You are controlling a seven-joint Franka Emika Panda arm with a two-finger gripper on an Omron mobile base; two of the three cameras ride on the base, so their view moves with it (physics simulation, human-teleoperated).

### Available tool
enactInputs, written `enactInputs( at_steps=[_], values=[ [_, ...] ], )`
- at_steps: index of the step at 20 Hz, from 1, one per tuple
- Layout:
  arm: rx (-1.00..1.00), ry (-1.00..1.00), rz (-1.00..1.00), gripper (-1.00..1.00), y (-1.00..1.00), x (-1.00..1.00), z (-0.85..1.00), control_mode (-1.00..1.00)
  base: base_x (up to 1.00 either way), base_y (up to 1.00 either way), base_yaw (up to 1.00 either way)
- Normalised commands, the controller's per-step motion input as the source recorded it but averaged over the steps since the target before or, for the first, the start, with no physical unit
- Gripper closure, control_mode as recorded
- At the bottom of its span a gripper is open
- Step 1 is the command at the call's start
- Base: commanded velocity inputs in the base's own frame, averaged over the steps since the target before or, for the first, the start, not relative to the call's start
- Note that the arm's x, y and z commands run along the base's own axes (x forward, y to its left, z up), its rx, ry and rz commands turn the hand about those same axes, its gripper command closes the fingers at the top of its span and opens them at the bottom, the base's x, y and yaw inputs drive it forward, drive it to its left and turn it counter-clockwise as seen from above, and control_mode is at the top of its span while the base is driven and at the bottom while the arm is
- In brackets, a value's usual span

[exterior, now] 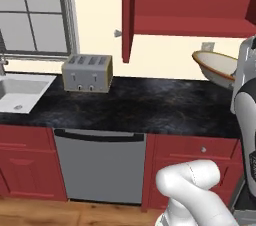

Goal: Move the bowls from the cabinet to the plates on the dining table.

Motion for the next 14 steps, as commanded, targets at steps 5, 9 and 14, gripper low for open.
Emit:
enactInputs(
  at_steps=[5,9,14],
  values=[
    [0.00,0.00,0.00,1.00,0.00,0.00,0.00,1.00,-0.57,0.26,0.20],
    [0.00,0.00,0.00,1.00,0.00,0.00,0.00,1.00,-0.43,0.35,0.34],
    [0.00,0.00,0.00,1.00,0.00,0.00,0.00,1.00,-0.31,0.41,0.42]
  ],
)
